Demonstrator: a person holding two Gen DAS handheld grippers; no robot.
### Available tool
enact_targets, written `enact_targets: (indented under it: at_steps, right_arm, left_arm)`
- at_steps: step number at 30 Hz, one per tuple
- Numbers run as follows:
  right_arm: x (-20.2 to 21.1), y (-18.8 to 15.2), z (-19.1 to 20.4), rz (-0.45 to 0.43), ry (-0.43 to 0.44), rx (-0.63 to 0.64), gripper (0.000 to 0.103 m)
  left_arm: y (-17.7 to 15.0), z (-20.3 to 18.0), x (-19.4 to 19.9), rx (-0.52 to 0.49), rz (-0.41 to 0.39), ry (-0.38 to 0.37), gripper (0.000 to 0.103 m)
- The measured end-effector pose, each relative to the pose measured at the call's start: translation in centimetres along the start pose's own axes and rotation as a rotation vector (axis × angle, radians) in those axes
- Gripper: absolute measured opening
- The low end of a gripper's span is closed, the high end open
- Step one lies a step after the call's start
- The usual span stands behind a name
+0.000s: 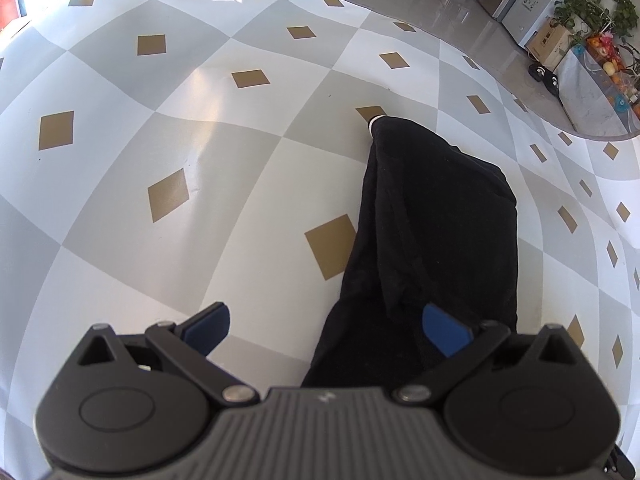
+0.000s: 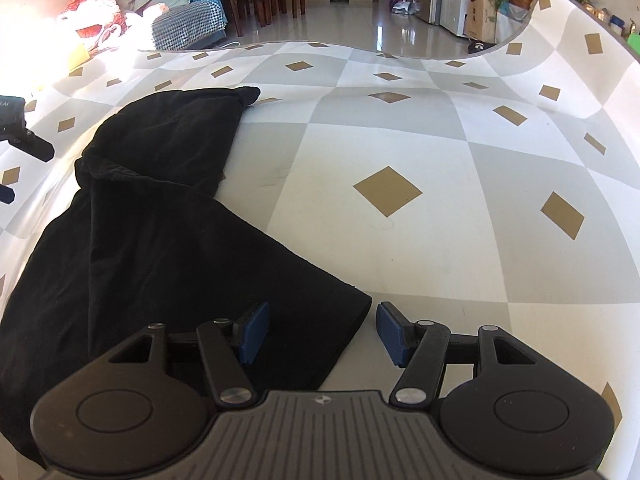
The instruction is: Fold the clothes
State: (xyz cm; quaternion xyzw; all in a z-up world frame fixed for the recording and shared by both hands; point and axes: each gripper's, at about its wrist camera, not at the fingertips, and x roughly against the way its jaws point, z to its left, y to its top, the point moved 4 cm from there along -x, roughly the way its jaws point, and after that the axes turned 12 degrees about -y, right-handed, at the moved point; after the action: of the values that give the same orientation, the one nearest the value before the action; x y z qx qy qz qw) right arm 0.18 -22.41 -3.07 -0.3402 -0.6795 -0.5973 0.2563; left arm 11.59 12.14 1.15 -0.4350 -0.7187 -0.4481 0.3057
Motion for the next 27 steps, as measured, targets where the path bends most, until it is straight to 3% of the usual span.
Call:
enact_targets:
  at_steps: [2, 6, 9, 15, 21, 27]
  right_arm:
    - [0.1, 0.0, 0.3, -0.013, 0.005, 0.008, 0.049]
    - [0.3, 0.2, 0.8, -0.024, 0.014, 0.035, 0.020]
    - [0.5, 0.2, 1.1, -0.028, 0.024, 0.039, 0.014]
    - [3.2, 1.3, 1.5, -0.085, 0.109, 0.014, 0.012]
    - [7.5, 2.2, 3.6, -0.150, 0.330, 0.011, 0.012]
    - [11.0, 1.5, 7.7, -0.180, 0.515, 0.089, 0.012]
  left_arm:
    - [0.0, 0.1, 0.1, 0.005, -0.003, 0.002, 0.103]
    - [0.0, 0.2, 0.2, 0.014, -0.006, 0.005, 0.103]
    - [0.0, 0.3, 0.3, 0.016, -0.008, 0.007, 0.103]
    - [0.0, 0.6, 0.6, 0.025, -0.016, 0.022, 0.103]
    - [0.3, 1.1, 1.4, 0.064, -0.045, 0.026, 0.103]
    - [0.4, 1.5, 2.3, 0.094, -0.066, 0.018, 0.103]
